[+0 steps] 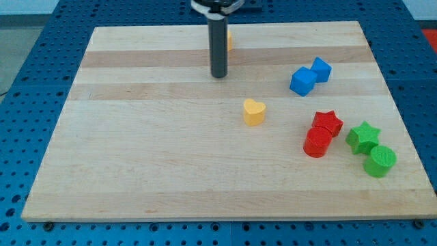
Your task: Slide the yellow heart towards the top center of the yellow hexagon
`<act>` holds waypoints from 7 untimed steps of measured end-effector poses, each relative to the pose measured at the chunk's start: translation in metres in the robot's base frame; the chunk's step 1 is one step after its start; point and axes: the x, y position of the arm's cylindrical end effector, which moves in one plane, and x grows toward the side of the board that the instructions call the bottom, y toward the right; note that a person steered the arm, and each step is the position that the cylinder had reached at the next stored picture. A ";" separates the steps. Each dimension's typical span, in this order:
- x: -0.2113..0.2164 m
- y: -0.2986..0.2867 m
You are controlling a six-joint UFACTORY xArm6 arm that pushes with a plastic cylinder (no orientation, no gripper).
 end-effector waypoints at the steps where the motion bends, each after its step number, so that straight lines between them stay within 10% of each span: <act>1: 0.048 -0.012; 4: 0.159 0.042; 7: 0.126 0.110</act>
